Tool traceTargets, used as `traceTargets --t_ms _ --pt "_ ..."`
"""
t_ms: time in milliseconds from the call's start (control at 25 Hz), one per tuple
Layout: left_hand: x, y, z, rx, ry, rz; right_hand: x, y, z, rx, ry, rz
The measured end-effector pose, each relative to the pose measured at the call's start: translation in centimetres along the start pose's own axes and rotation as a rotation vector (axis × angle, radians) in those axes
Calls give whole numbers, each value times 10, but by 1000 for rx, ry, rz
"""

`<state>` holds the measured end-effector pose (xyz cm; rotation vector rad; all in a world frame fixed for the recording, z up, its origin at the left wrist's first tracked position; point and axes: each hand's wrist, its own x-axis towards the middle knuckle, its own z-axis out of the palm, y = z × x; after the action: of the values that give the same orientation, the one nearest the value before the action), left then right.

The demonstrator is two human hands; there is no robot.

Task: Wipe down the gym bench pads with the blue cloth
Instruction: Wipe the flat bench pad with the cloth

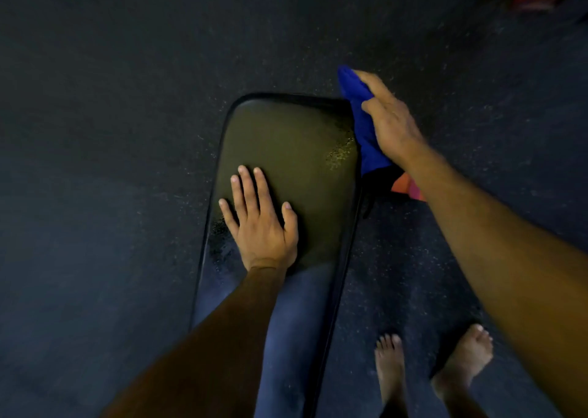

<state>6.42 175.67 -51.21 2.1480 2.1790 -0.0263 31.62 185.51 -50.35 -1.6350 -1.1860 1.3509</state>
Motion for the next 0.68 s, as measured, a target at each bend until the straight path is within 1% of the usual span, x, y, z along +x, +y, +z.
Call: traceTargets --t_ms 80,160,480,560,680 --pt "1 0 3 7 3 -2 -6 4 3 16 34 27" --pt "-2 -2 6 12 17 7 -7 8 6 -18 66 39" --pt "-5 -4 6 4 -8 46 -12 23 18 -150 183 -138" --pt "-4 -6 8 -3 1 65 -27 31 26 -173 258 -173" --pt "-5 -13 6 -57 -7 88 -75 43 63 -179 406 -223"
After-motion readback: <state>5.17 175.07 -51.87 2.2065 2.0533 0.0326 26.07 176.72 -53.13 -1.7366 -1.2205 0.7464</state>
